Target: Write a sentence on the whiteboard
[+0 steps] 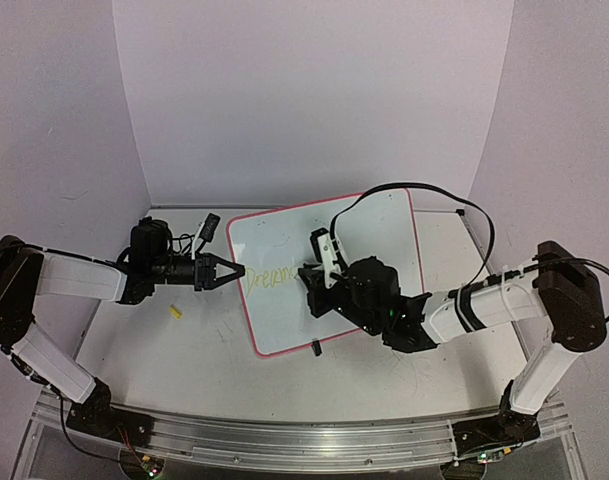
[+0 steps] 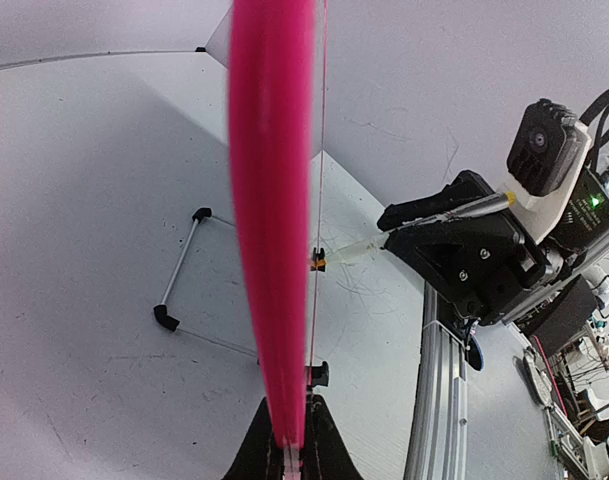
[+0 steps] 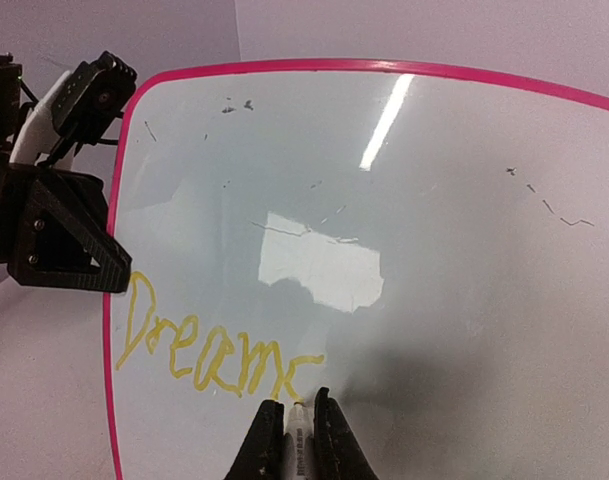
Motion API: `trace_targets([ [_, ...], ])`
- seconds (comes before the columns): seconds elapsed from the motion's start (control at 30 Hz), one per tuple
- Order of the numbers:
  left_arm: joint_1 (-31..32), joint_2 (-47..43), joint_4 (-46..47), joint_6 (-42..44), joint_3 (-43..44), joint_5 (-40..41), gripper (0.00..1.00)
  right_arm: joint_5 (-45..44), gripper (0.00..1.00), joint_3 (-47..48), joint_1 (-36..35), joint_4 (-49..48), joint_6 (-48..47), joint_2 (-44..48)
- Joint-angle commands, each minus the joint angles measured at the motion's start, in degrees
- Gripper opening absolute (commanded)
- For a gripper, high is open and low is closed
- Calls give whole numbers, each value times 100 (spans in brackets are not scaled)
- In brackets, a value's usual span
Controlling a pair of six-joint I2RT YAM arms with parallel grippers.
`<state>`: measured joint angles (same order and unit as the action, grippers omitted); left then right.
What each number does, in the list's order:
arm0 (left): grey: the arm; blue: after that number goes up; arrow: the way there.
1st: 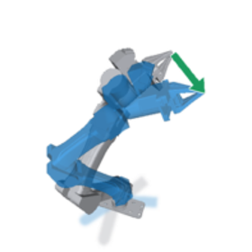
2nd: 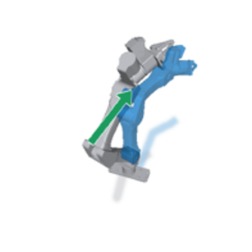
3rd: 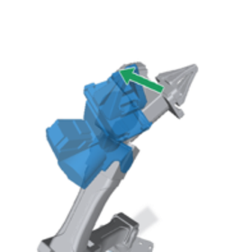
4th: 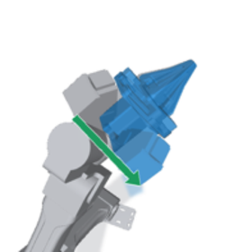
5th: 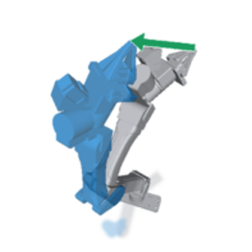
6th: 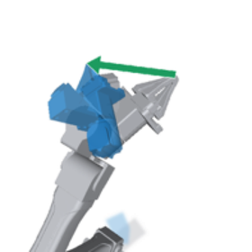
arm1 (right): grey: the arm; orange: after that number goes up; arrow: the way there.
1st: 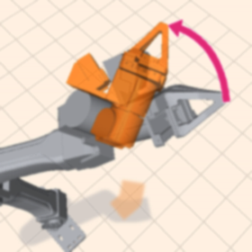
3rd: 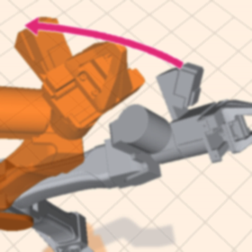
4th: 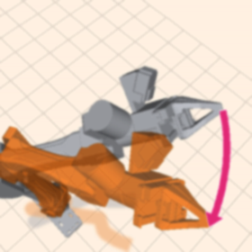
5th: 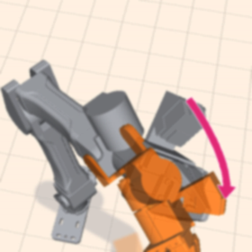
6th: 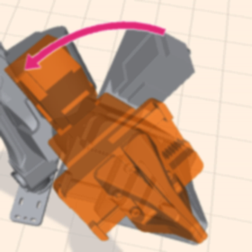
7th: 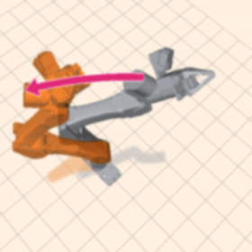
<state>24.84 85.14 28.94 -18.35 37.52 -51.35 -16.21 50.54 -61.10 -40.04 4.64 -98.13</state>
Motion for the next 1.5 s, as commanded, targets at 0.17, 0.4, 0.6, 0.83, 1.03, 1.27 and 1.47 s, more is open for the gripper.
trace_targets([
  [0.17, 135, -61, -178, 376, 195, 53, 0, -58, 0, 12, -92, 63, 110, -88],
  [0.4, 135, -80, -178, 376, 186, 50, 0, -7, 0, 305, -99, 62, 78, -305],
  [0.6, 135, -102, -187, 387, 166, 65, 0, -43, 0, 323, -99, 28, 16, -203],
  [0.83, 135, -57, -189, 393, 181, 64, 0, 106, 0, -328, -100, -317, -25, 548],
  [1.03, 135, -84, -196, 413, 174, 117, 0, -22, 0, -397, -64, -396, -161, 512],
  [1.27, 135, -104, -208, 459, 151, 158, 0, -143, 0, -347, -61, -376, -323, 521],
  [1.47, 137, -96, -213, 473, 171, 143, 0, -163, 0, -289, -61, -355, -378, 488],
])
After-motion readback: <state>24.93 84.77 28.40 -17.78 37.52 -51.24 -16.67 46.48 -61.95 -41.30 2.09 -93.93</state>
